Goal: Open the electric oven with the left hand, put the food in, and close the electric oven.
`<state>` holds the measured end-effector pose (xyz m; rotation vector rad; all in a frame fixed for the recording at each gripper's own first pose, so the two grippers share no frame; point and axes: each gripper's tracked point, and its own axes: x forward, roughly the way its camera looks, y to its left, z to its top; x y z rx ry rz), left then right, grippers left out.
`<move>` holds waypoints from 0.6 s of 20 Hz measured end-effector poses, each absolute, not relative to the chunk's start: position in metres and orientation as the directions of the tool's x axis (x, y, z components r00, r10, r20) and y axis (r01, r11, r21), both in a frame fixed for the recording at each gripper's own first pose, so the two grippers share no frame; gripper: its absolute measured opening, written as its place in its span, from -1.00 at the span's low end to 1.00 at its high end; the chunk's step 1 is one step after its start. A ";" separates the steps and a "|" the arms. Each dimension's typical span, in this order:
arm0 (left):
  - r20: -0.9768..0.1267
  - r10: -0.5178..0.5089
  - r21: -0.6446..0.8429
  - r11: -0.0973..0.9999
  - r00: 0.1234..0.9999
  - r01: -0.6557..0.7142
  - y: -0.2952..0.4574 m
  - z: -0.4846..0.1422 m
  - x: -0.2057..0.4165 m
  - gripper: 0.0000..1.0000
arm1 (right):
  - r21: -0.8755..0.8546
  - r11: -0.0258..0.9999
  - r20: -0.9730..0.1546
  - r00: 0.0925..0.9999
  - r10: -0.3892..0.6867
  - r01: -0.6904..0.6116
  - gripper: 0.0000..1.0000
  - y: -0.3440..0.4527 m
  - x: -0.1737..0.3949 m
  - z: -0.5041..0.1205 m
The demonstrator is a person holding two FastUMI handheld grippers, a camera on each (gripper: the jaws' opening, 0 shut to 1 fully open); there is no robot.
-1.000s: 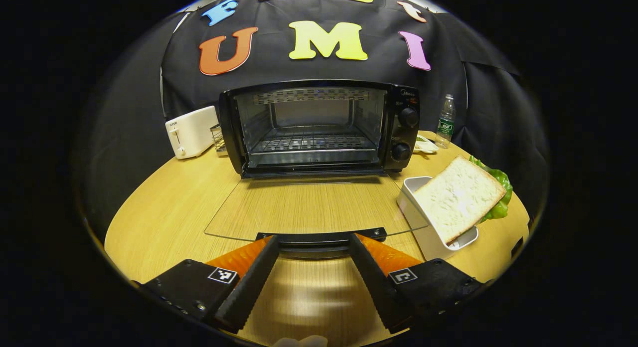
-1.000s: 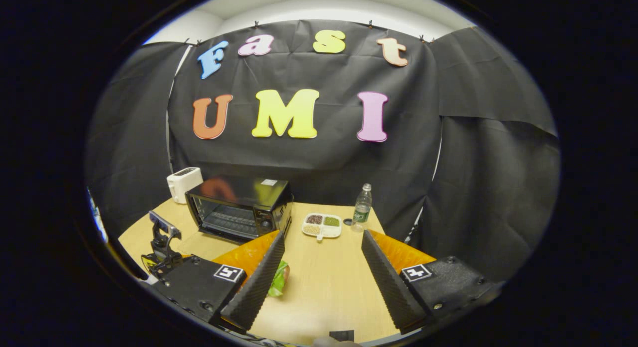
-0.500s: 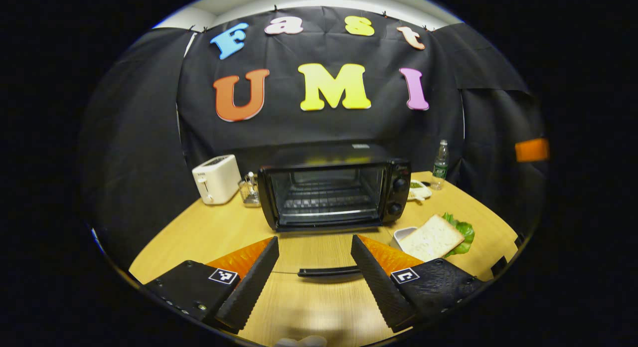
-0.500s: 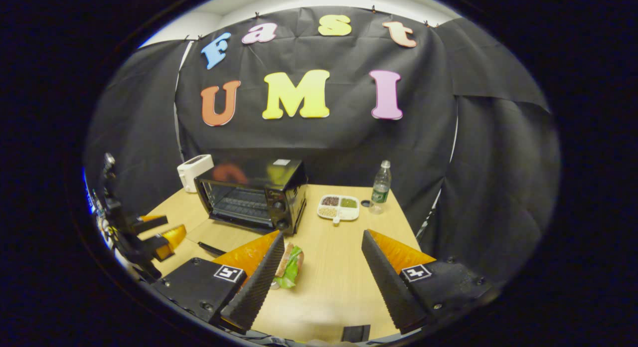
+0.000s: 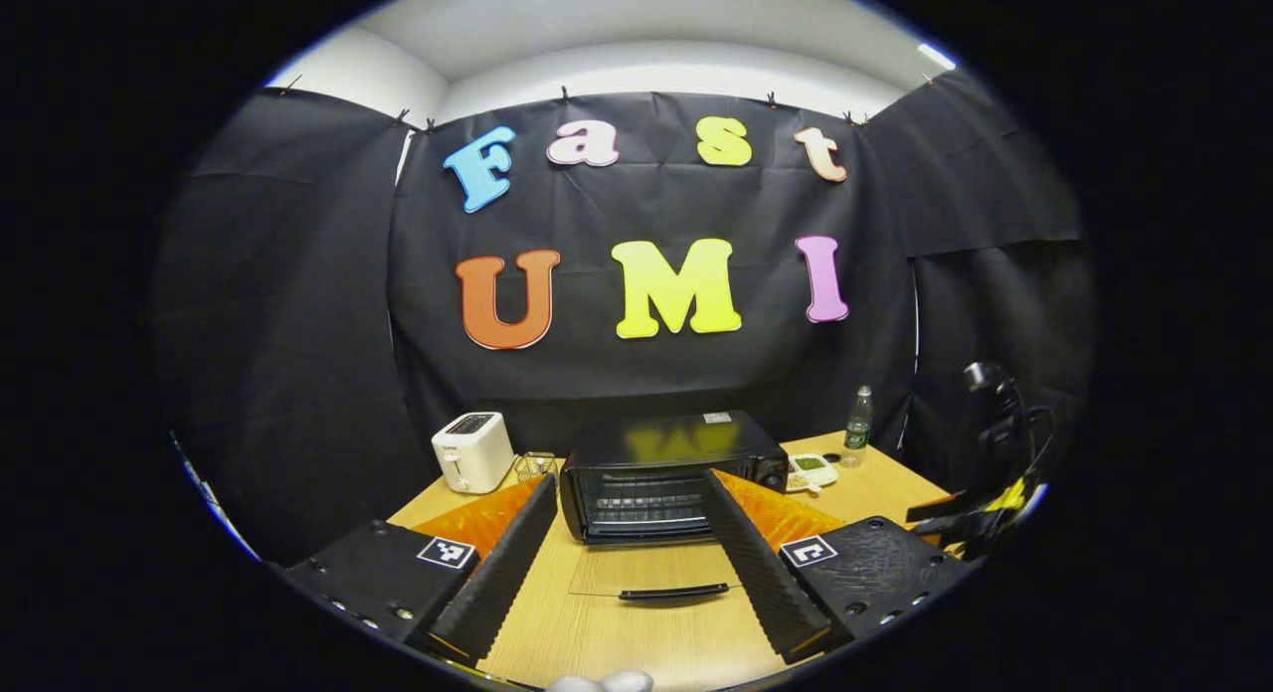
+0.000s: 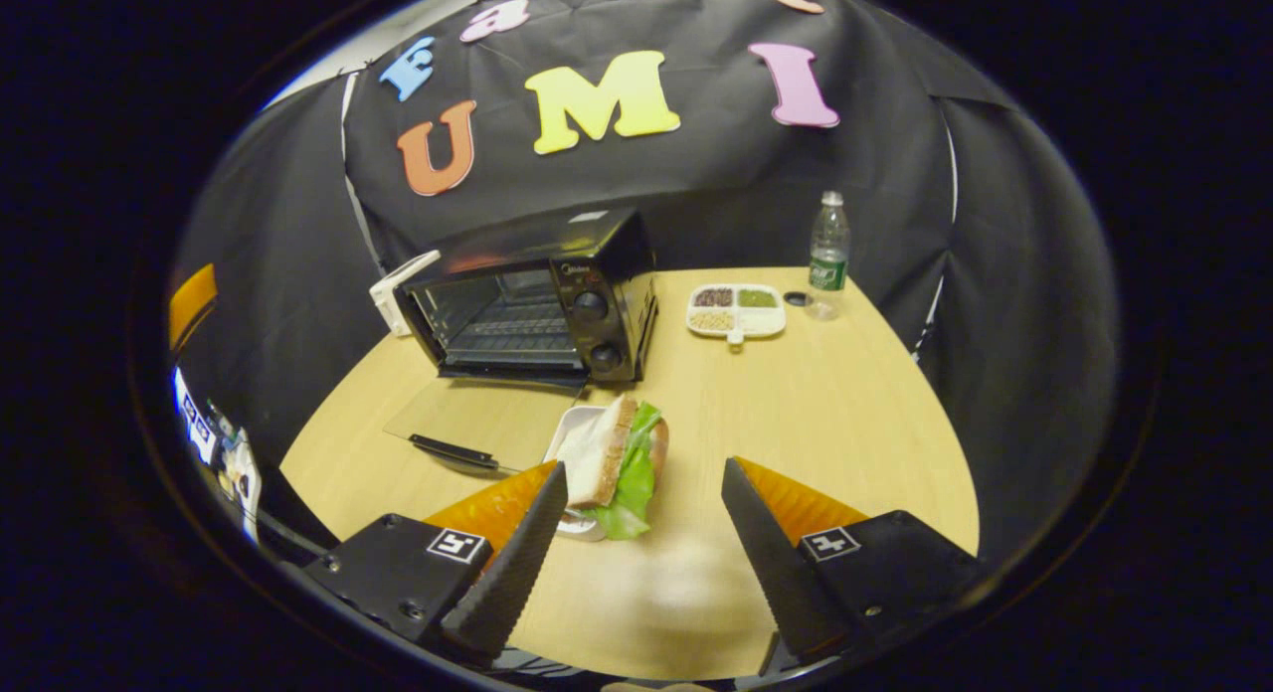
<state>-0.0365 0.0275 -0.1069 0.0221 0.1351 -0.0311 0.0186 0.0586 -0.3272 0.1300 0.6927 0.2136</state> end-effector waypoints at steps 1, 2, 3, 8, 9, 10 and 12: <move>-0.126 -0.030 0.016 0.999 0.992 0.033 0.027 -0.100 -0.039 0.92 | 0.217 0.965 -0.633 0.732 0.254 -0.147 0.99 0.061 0.023 -0.335; -0.120 -0.033 0.014 0.999 0.992 0.035 0.026 -0.094 -0.041 0.92 | 0.251 0.957 -0.651 0.706 0.277 -0.145 0.98 0.067 0.029 -0.343; -0.117 -0.031 0.011 0.999 0.993 0.033 0.026 -0.091 -0.042 0.92 | 0.295 0.946 -0.662 0.686 0.304 -0.135 0.97 0.072 0.036 -0.348; -0.129 -0.029 0.019 0.999 0.991 0.032 0.022 -0.092 -0.041 0.92 | 0.403 0.910 -0.698 0.611 0.374 -0.097 0.77 0.078 0.058 -0.367; -0.130 -0.030 0.017 0.999 0.991 0.032 0.021 -0.092 -0.040 0.92 | 0.417 0.903 -0.703 0.595 0.389 -0.098 0.76 0.080 0.059 -0.370; -0.133 -0.029 0.017 0.999 0.991 0.032 0.020 -0.093 -0.039 0.92 | 0.431 0.897 -0.707 0.579 0.405 -0.101 0.70 0.082 0.060 -0.372; -0.141 -0.024 0.018 0.999 0.990 0.027 0.021 -0.096 -0.035 0.92 | 0.469 0.878 -0.713 0.545 0.441 -0.096 0.52 0.088 0.060 -0.376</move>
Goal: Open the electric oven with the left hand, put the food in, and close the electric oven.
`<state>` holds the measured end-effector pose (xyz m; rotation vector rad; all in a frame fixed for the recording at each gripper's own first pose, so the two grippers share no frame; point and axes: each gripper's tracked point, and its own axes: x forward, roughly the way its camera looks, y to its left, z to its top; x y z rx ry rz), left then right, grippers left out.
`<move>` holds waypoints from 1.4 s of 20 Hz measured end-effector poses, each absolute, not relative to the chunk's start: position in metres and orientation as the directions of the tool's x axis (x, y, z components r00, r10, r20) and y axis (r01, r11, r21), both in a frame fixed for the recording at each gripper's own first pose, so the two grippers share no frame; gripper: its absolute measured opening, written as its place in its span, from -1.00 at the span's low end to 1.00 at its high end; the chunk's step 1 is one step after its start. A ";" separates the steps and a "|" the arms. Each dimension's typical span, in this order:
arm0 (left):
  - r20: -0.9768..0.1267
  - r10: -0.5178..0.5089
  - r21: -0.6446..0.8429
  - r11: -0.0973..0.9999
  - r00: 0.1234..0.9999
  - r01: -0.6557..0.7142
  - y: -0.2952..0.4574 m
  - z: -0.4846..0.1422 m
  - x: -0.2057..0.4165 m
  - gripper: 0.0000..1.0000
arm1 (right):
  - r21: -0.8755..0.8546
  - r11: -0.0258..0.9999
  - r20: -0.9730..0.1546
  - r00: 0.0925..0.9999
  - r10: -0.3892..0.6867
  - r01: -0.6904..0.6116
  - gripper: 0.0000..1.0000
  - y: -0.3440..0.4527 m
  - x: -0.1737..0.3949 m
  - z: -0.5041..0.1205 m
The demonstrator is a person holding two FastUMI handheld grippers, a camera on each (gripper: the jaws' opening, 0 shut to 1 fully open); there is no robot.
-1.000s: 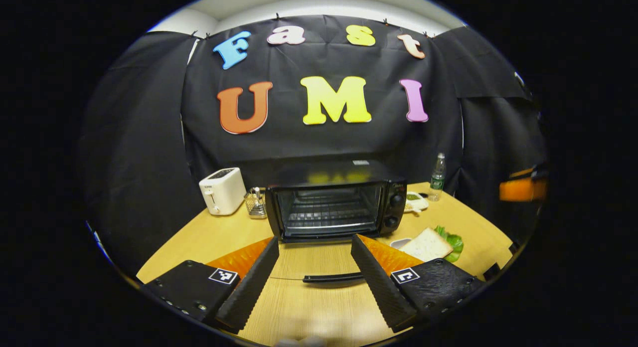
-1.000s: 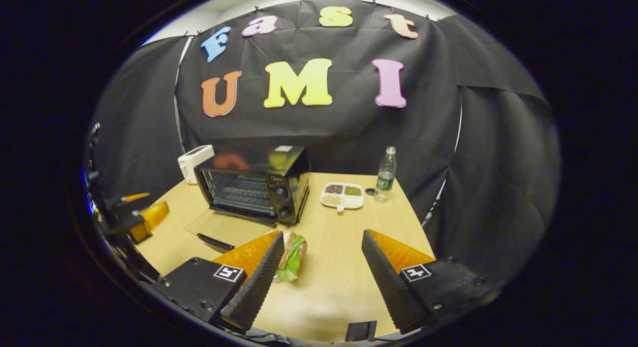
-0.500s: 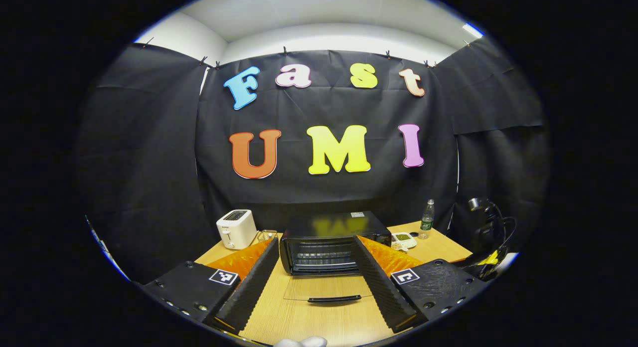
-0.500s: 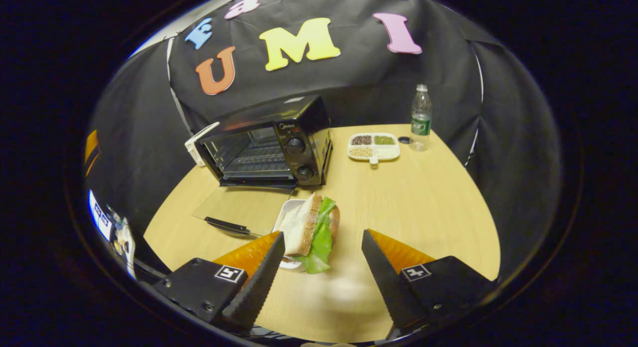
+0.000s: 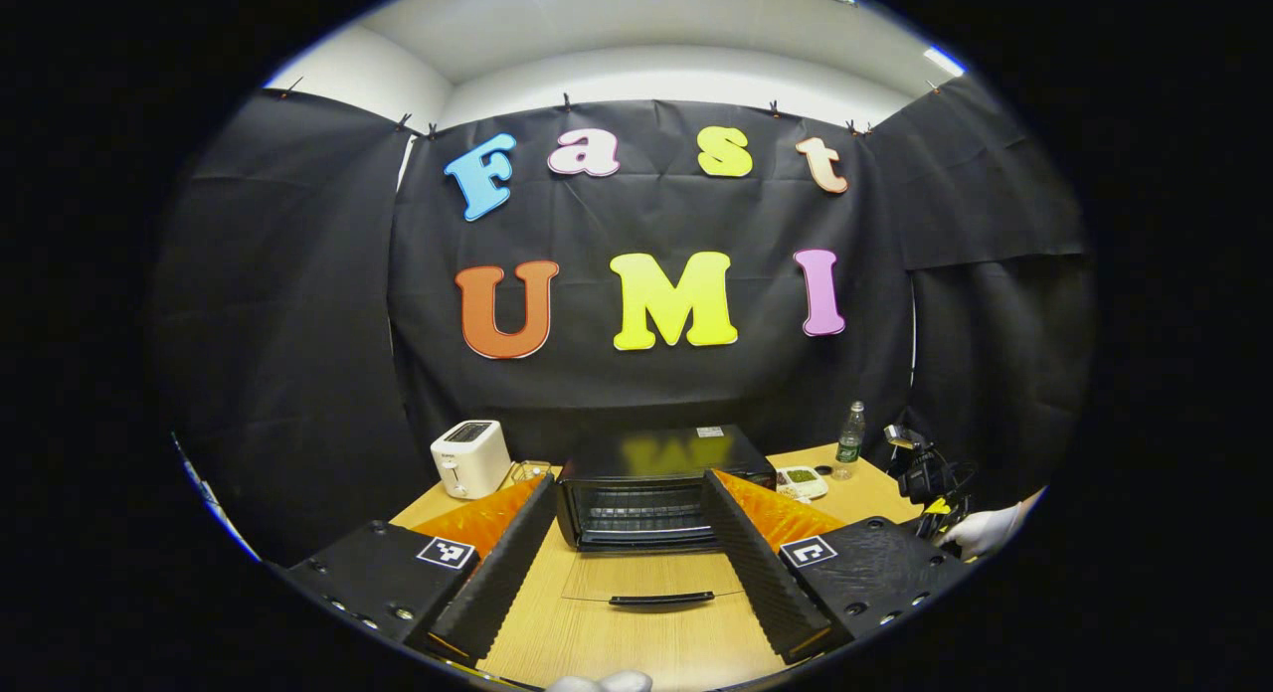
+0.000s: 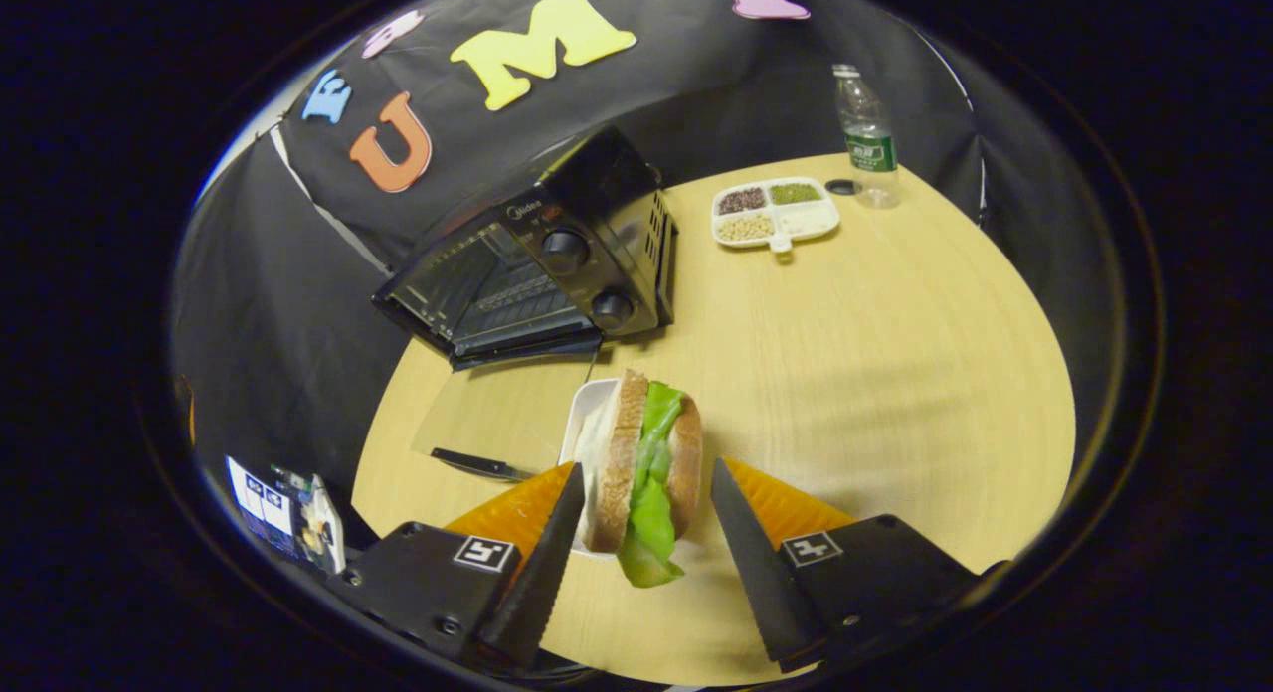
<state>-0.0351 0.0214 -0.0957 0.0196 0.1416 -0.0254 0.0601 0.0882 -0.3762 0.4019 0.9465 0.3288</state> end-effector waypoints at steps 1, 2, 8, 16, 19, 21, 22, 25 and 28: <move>-0.144 -0.024 0.012 1.000 0.989 0.026 0.021 -0.097 -0.033 0.92 | 0.493 0.866 -0.712 0.532 0.458 -0.085 0.63 0.092 0.061 -0.378; -0.147 -0.023 0.010 1.000 0.989 0.025 0.022 -0.097 -0.032 0.92 | 0.518 0.852 -0.714 0.514 0.476 -0.069 0.39 0.096 0.060 -0.380; -0.165 -0.033 0.017 0.999 0.986 0.037 0.019 -0.104 -0.023 0.92 | 0.607 0.795 -0.684 0.503 0.528 -0.009 -0.24 0.099 0.064 -0.376; -0.154 -0.051 0.006 0.999 0.987 0.052 0.029 -0.101 -0.018 0.92 | 0.570 0.817 -0.623 0.603 0.498 -0.086 -0.24 0.115 0.073 -0.318; -0.153 -0.056 0.008 0.998 0.987 0.058 0.038 -0.098 -0.019 0.91 | 0.658 0.751 -0.543 0.656 0.524 -0.056 -0.31 0.146 0.080 -0.292; -0.156 -0.059 0.014 0.998 0.986 0.062 0.044 -0.099 -0.020 0.92 | 0.725 0.688 -0.486 0.684 0.545 -0.034 -0.31 0.172 0.086 -0.284; -0.160 -0.059 0.018 0.998 0.985 0.063 0.047 -0.100 -0.020 0.92 | 0.752 0.659 -0.464 0.698 0.545 -0.015 -0.31 0.183 0.090 -0.284; -0.174 -0.057 0.031 0.998 0.983 0.063 0.058 -0.101 -0.025 0.92 | 0.830 0.557 -0.397 0.731 0.555 0.027 -0.31 0.219 0.104 -0.287; -0.190 -0.061 0.038 0.997 0.980 0.069 0.064 -0.106 -0.029 0.92 | 0.863 0.503 -0.360 0.760 0.541 0.051 -0.24 0.244 0.118 -0.298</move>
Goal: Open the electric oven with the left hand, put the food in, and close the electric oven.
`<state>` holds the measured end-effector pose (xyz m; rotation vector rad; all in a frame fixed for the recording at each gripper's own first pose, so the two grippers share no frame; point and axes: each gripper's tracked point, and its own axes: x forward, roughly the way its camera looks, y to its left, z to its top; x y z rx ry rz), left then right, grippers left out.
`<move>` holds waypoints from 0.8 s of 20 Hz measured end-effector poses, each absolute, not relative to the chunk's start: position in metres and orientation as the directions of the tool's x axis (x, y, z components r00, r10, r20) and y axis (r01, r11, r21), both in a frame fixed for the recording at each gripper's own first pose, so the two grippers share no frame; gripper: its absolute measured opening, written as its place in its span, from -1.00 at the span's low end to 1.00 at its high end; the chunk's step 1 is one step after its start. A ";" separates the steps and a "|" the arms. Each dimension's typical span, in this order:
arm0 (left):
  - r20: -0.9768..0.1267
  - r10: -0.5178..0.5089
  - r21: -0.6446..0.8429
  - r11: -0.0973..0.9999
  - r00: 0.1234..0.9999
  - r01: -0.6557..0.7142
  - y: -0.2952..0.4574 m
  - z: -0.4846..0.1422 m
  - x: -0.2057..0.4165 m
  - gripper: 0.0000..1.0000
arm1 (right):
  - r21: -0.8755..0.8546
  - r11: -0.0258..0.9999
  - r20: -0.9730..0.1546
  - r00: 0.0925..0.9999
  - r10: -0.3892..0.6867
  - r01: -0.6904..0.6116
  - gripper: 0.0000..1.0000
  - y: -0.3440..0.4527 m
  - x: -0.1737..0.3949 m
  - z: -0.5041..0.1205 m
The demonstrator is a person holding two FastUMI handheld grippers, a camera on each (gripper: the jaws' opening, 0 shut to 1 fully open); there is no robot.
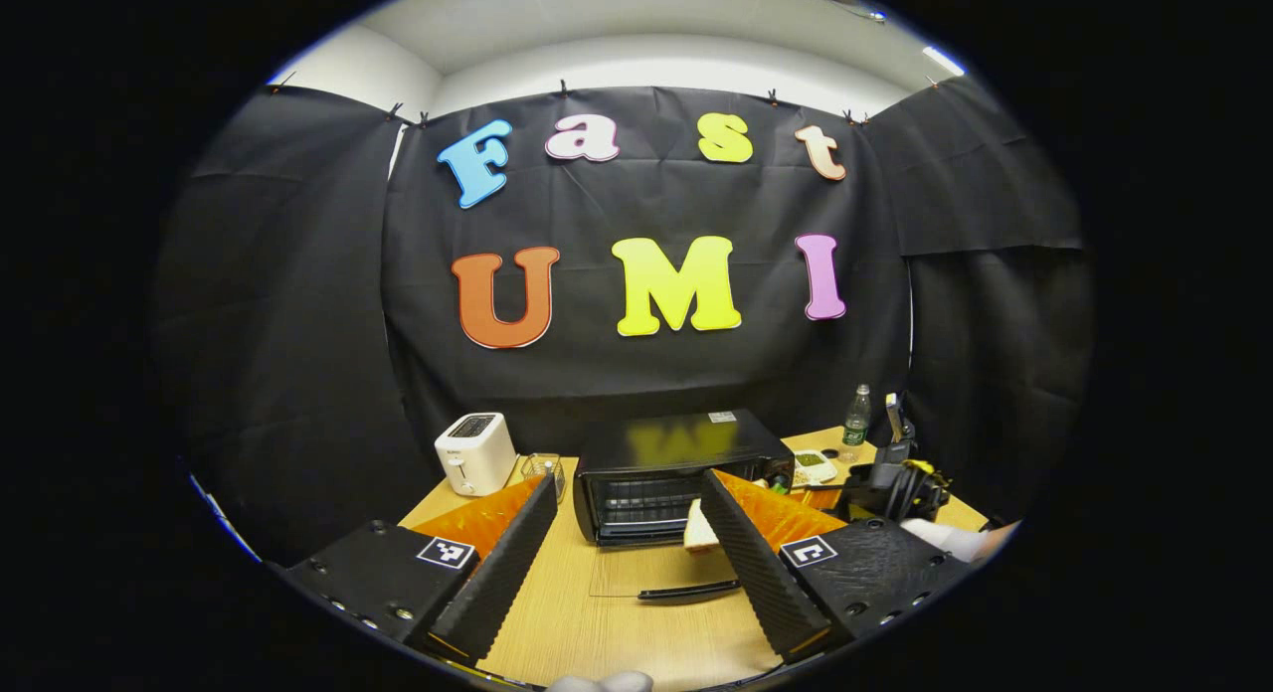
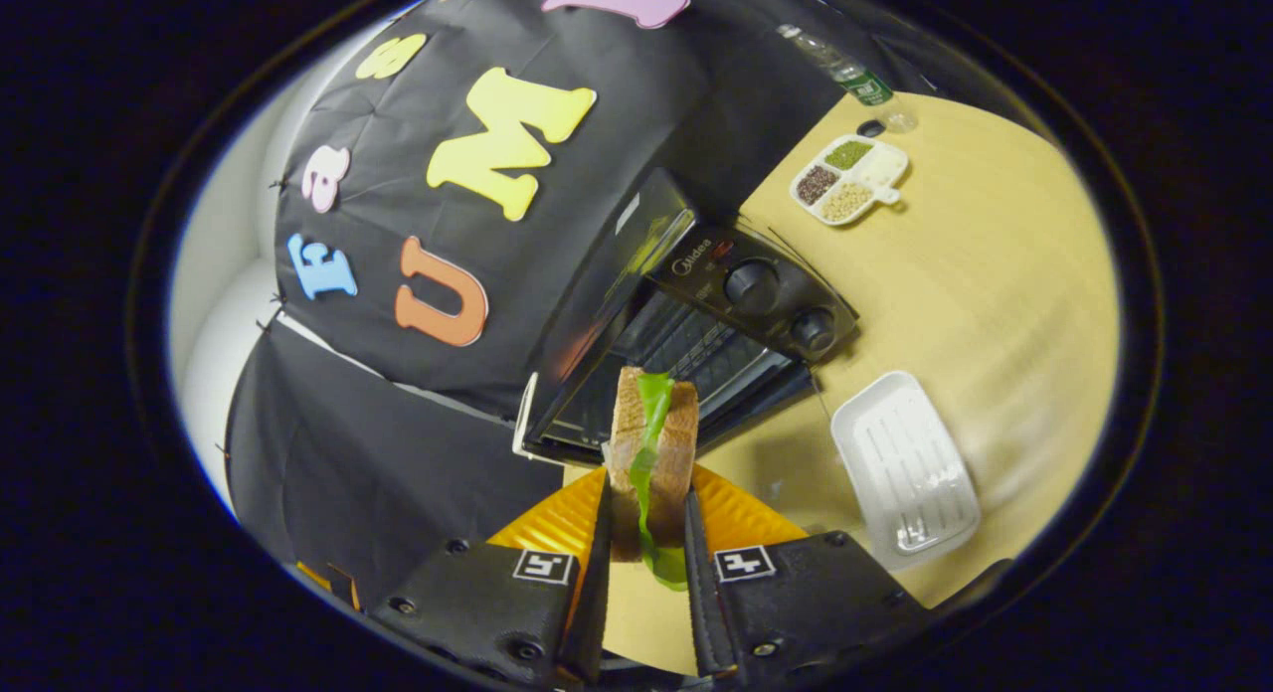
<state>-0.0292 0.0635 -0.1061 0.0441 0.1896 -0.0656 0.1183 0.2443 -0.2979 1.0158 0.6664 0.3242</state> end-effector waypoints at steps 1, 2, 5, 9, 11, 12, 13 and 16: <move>-0.193 -0.061 0.040 0.997 0.979 0.070 0.065 -0.107 -0.030 0.92 | 0.872 0.486 -0.345 0.774 0.530 0.056 -0.33 0.252 0.124 -0.301; -0.197 -0.063 0.039 0.997 0.978 0.072 0.065 -0.108 -0.031 0.92 | 0.879 0.473 -0.334 0.788 0.516 0.063 -0.24 0.258 0.131 -0.304; -0.208 -0.065 0.037 0.997 0.976 0.074 0.068 -0.114 -0.031 0.92 | 0.893 0.445 -0.297 0.821 0.488 0.059 -0.33 0.281 0.156 -0.311; -0.222 -0.058 0.046 0.996 0.973 0.070 0.075 -0.120 -0.030 0.92 | 0.909 0.407 -0.273 0.870 0.411 0.093 -0.33 0.301 0.189 -0.319; -0.224 -0.051 0.048 0.997 0.973 0.064 0.079 -0.122 -0.027 0.92 | 0.919 0.379 -0.265 0.886 0.380 0.112 -0.24 0.304 0.202 -0.324; -0.228 -0.049 0.049 0.997 0.972 0.061 0.081 -0.124 -0.026 0.91 | 0.923 0.365 -0.261 0.896 0.360 0.122 -0.24 0.304 0.209 -0.326; -0.229 -0.048 0.049 0.997 0.972 0.060 0.083 -0.125 -0.024 0.92 | 0.929 0.346 -0.256 0.905 0.339 0.132 -0.33 0.304 0.215 -0.328; -0.241 -0.052 0.049 0.997 0.969 0.066 0.083 -0.131 -0.024 0.92 | 0.937 0.309 -0.255 0.926 0.279 0.165 -0.34 0.299 0.234 -0.336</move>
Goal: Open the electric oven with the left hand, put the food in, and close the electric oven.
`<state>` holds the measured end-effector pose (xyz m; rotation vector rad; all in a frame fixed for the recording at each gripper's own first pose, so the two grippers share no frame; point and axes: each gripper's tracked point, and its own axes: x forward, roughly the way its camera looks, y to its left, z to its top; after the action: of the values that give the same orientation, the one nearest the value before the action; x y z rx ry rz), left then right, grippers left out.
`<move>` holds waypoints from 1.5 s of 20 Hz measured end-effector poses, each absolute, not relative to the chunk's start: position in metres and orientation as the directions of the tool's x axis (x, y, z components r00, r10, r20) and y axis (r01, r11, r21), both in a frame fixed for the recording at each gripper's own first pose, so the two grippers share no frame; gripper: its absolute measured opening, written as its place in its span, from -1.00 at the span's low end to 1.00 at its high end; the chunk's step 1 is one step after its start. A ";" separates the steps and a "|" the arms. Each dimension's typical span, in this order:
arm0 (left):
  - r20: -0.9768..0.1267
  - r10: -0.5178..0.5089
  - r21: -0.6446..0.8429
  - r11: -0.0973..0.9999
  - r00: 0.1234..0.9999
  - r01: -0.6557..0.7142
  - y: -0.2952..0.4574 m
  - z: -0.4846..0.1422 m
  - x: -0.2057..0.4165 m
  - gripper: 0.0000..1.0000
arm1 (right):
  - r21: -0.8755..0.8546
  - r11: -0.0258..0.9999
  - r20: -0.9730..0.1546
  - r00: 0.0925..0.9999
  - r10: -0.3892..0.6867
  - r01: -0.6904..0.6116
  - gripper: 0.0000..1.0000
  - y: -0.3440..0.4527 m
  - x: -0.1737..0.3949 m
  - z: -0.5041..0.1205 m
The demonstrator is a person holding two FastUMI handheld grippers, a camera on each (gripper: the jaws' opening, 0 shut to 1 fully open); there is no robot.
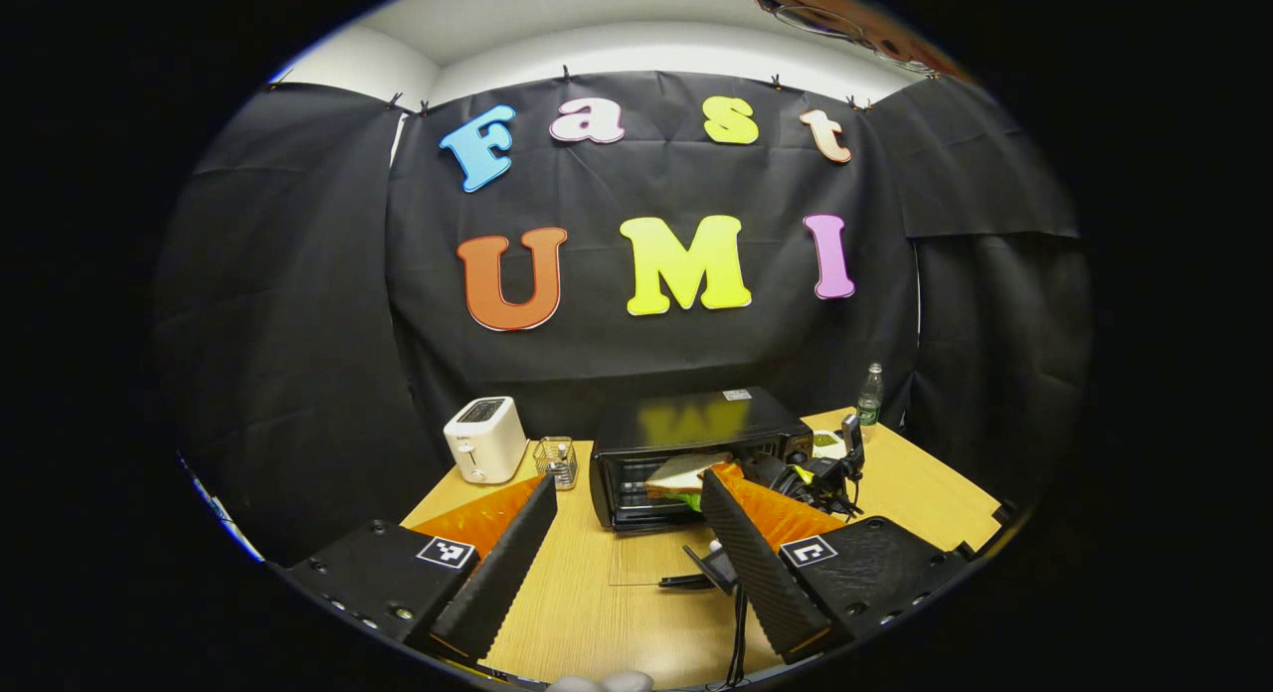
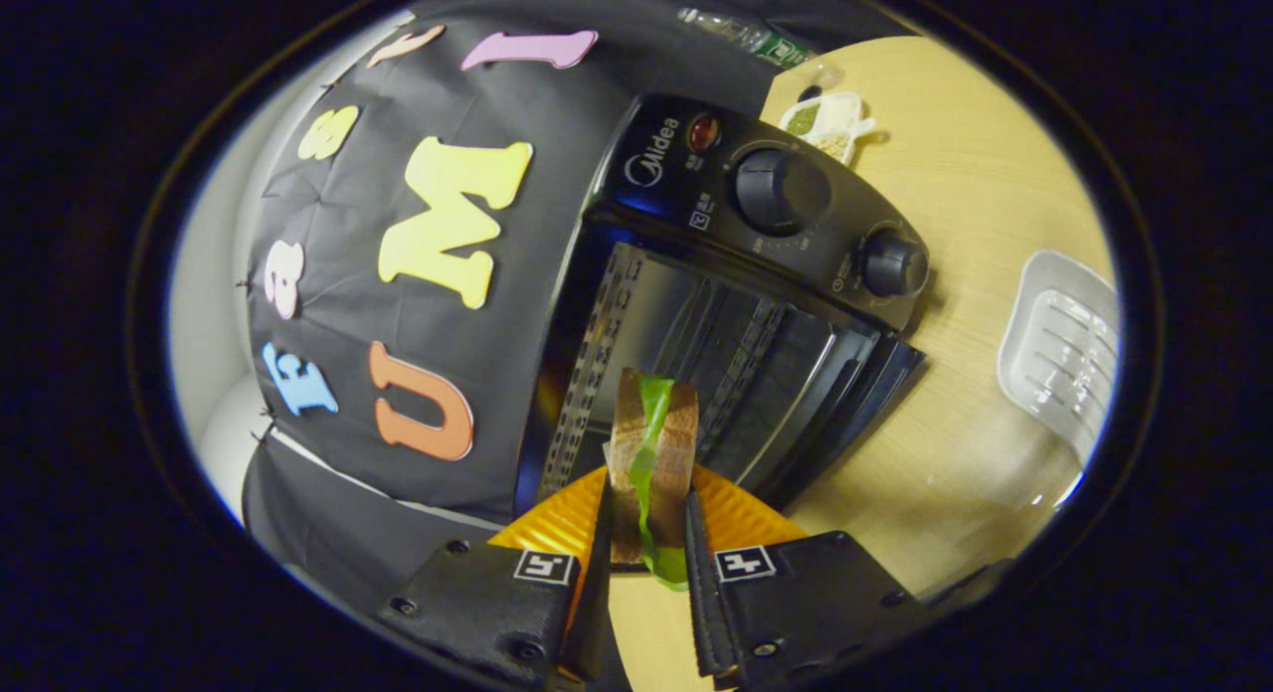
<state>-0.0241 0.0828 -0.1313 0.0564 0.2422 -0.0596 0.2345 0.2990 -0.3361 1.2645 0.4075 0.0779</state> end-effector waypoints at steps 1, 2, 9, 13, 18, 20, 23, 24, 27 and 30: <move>-0.242 -0.056 0.050 0.996 0.969 0.070 0.083 -0.131 -0.024 0.92 | 0.937 0.302 -0.258 0.930 0.262 0.175 -0.34 0.298 0.240 -0.340; -0.246 -0.059 0.055 0.996 0.967 0.074 0.083 -0.133 -0.023 0.92 | 0.936 0.302 -0.262 0.932 0.250 0.182 -0.25 0.299 0.246 -0.343; -0.251 -0.055 0.044 0.997 0.966 0.068 0.090 -0.137 -0.018 0.92 | 0.906 0.372 -0.306 0.921 0.242 0.203 -0.34 0.307 0.263 -0.362; -0.253 -0.049 0.031 0.998 0.966 0.059 0.092 -0.138 -0.016 0.92 | 0.834 0.507 -0.365 0.906 0.212 0.217 -0.14 0.303 0.261 -0.372; -0.268 -0.043 0.022 0.998 0.962 0.051 0.095 -0.146 -0.015 0.92 | 0.611 0.768 -0.480 0.861 0.167 0.192 0.80 0.292 0.252 -0.387; -0.251 -0.041 0.020 0.999 0.967 0.047 0.095 -0.142 -0.015 0.92 | 0.541 0.825 -0.475 0.869 0.141 0.161 0.84 0.285 0.246 -0.381; -0.239 -0.041 0.017 0.999 0.970 0.046 0.095 -0.139 -0.013 0.92 | 0.396 0.914 -0.441 0.892 0.100 0.093 1.00 0.267 0.237 -0.361; -0.229 -0.040 0.013 0.999 0.972 0.045 0.094 -0.137 -0.013 0.92 | 0.377 0.924 -0.431 0.896 0.109 0.069 1.00 0.267 0.233 -0.353; -0.205 -0.035 0.013 0.999 0.978 0.039 0.092 -0.134 -0.008 0.92 | 0.303 0.953 -0.390 0.911 0.133 -0.009 1.00 0.258 0.214 -0.318; -0.200 -0.031 0.010 0.999 0.979 0.034 0.094 -0.142 -0.005 0.92 | 0.214 0.974 -0.303 0.943 0.137 -0.073 1.00 0.231 0.190 -0.261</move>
<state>-0.0053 0.0943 -0.1424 0.0135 0.2017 -0.0328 0.1902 0.2312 -0.2605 0.2026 0.3218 0.1076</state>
